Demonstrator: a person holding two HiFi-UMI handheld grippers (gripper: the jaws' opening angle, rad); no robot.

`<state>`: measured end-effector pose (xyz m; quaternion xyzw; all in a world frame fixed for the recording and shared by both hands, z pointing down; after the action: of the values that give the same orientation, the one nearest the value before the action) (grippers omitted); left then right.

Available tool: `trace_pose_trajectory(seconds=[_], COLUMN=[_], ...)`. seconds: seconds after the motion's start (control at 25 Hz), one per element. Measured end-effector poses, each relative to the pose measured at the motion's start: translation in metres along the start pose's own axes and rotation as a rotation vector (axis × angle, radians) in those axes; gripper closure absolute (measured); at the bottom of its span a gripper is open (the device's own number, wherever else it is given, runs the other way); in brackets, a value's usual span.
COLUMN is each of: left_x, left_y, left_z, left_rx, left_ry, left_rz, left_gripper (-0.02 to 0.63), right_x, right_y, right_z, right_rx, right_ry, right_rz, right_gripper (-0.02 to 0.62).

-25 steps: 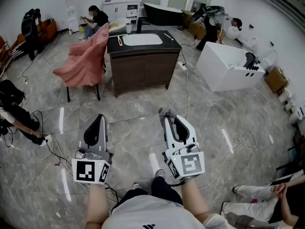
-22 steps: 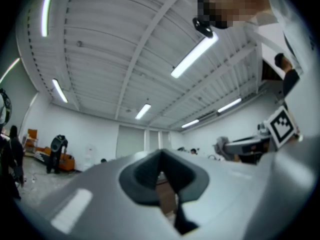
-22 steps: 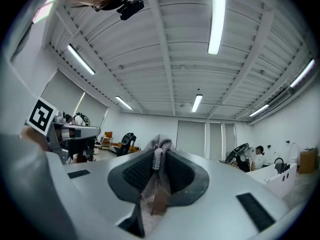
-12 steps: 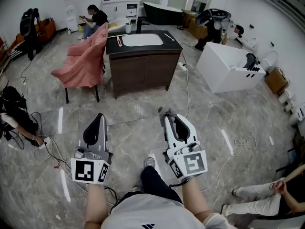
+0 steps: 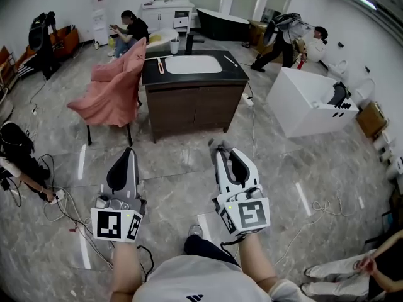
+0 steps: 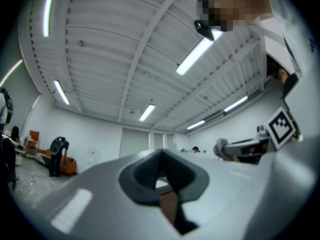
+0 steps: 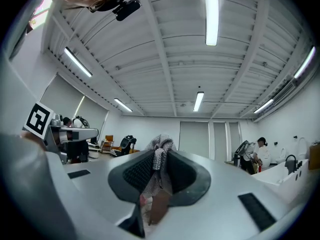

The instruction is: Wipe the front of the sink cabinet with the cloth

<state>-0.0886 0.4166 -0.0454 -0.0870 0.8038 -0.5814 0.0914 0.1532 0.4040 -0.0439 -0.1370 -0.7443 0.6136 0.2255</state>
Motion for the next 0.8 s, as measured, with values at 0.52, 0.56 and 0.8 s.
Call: trace_pose_trajectory(seconds=[0.52, 0.56, 0.8], left_x=[-0.020, -0.022, -0.032], left_y=[-0.032, -0.034, -0.045], left_z=[0.114, 0.121, 0.147], left_rx=[0.006, 0.004, 0.016], left_ry=[0.033, 0.037, 0.036], left_rz=[0.004, 0.005, 0.046], left_gripper=[0.600, 0.600, 0.600], right_x=[-0.092, -0.099, -0.128], right_y=[-0.028, -0.031, -0.050], right_z=[0.078, 0.082, 0.102], right_rx=[-0.006, -0.001, 0.008], right_ry=[0.053, 0.053, 0.064], right_rz=[0.014, 0.015, 0.063], right_gripper=[0.534, 0.534, 0.534])
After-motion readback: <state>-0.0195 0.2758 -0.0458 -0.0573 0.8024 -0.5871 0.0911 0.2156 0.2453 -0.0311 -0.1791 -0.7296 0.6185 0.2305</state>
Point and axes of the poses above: the fingertips, and each gripper's own axes: z forward along the fingers, x to its left, y out of its top, the point moved 5 cm from there along -z, backward along the fingers, and after that the axes turned 6 degrees about y, right-handed, at the moved point
